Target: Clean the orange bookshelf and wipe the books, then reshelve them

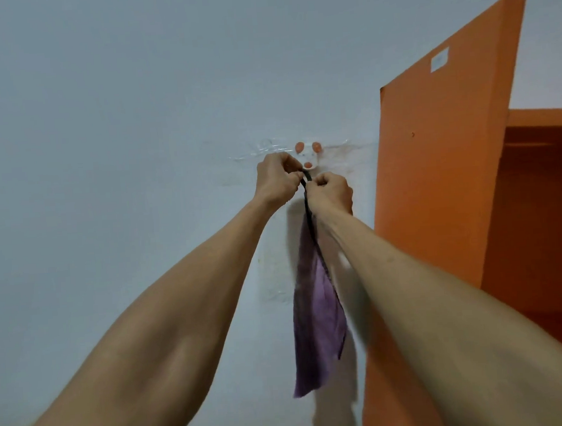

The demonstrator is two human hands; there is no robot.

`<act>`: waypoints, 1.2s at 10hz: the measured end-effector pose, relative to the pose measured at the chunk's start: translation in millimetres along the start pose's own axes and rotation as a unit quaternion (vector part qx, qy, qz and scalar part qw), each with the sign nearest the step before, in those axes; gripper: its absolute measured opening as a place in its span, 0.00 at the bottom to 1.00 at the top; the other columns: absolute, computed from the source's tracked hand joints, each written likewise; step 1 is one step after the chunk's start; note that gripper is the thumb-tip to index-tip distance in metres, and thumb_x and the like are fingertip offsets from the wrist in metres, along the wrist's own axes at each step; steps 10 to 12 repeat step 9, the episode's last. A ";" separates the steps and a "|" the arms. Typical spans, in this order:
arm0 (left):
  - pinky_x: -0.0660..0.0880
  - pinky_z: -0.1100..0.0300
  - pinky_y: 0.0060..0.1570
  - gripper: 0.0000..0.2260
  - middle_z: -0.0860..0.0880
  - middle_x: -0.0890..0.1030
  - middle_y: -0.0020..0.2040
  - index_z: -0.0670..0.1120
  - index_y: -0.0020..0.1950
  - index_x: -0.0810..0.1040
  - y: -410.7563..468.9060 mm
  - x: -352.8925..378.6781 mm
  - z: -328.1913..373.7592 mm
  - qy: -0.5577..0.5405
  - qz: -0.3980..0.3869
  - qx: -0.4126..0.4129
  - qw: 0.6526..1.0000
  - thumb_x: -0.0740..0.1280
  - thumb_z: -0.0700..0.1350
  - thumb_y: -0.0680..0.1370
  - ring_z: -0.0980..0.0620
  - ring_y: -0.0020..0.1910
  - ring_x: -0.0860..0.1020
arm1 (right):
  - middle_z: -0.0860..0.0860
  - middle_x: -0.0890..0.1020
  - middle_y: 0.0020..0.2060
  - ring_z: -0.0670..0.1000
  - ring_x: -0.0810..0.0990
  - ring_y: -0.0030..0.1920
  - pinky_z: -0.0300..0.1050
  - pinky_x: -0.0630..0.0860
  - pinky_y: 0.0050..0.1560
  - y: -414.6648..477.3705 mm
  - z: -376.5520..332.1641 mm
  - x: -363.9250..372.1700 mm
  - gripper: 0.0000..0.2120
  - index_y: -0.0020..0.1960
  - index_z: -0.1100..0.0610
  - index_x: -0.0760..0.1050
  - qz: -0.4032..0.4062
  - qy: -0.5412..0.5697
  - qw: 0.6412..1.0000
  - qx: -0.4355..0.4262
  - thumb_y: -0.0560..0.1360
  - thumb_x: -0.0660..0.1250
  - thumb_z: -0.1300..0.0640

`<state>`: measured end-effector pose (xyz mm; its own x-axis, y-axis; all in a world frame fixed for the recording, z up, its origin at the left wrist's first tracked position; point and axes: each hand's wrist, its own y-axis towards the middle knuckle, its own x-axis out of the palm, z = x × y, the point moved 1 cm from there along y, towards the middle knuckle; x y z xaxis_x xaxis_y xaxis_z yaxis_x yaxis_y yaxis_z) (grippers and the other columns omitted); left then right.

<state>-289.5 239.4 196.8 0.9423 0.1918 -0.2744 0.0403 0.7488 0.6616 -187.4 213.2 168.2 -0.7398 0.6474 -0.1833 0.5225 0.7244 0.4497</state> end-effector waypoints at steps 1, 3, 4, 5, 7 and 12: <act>0.69 0.72 0.26 0.04 0.52 0.81 0.36 0.40 0.43 0.81 11.5 6.6 -4.5 -0.014 -0.002 0.008 1.000 0.69 0.32 0.73 0.61 0.32 0.78 | 0.49 0.81 0.42 0.54 0.79 0.41 0.42 0.71 0.38 7.6 -2.6 1.8 0.08 0.39 0.51 0.77 0.017 -0.019 1.000 0.001 0.76 0.63 0.54; 0.81 0.62 0.42 0.08 0.50 0.84 0.42 0.43 0.40 0.81 24.8 16.8 -21.3 -0.026 -0.012 0.015 0.999 0.68 0.31 0.72 0.57 0.40 0.82 | 0.49 0.78 0.40 0.55 0.77 0.41 0.42 0.69 0.39 15.0 3.0 9.9 0.06 0.45 0.52 0.79 0.033 -0.043 0.998 0.018 0.77 0.63 0.54; 0.80 0.66 0.42 0.06 0.50 0.82 0.40 0.40 0.44 0.82 24.0 21.3 -25.6 -0.021 -0.013 0.019 1.000 0.69 0.31 0.72 0.57 0.41 0.82 | 0.49 0.79 0.44 0.56 0.78 0.44 0.43 0.71 0.42 16.7 8.6 11.5 0.05 0.45 0.51 0.79 0.034 -0.052 0.998 0.029 0.76 0.64 0.54; 0.80 0.60 0.46 0.06 0.50 0.82 0.40 0.42 0.44 0.82 21.6 24.2 -31.7 -0.004 -0.007 0.020 1.000 0.70 0.34 0.71 0.53 0.43 0.82 | 0.50 0.80 0.44 0.56 0.79 0.43 0.44 0.73 0.42 14.9 14.9 13.1 0.06 0.45 0.52 0.79 0.032 -0.063 0.997 0.036 0.75 0.64 0.56; 0.80 0.59 0.44 0.04 0.51 0.81 0.37 0.43 0.41 0.81 13.1 23.6 -35.5 -0.002 -0.003 0.021 1.000 0.71 0.35 0.71 0.52 0.40 0.82 | 0.48 0.78 0.40 0.56 0.82 0.42 0.46 0.79 0.44 11.2 20.2 21.2 0.05 0.43 0.51 0.77 0.032 -0.061 0.997 0.044 0.76 0.64 0.54; 0.81 0.56 0.44 0.01 0.49 0.82 0.38 0.43 0.42 0.82 7.6 19.9 -56.1 -0.009 0.018 0.001 1.000 0.71 0.39 0.72 0.51 0.40 0.82 | 0.51 0.81 0.48 0.54 0.79 0.45 0.45 0.71 0.42 5.2 25.6 22.5 0.04 0.48 0.53 0.77 0.057 -0.050 0.996 0.044 0.78 0.63 0.56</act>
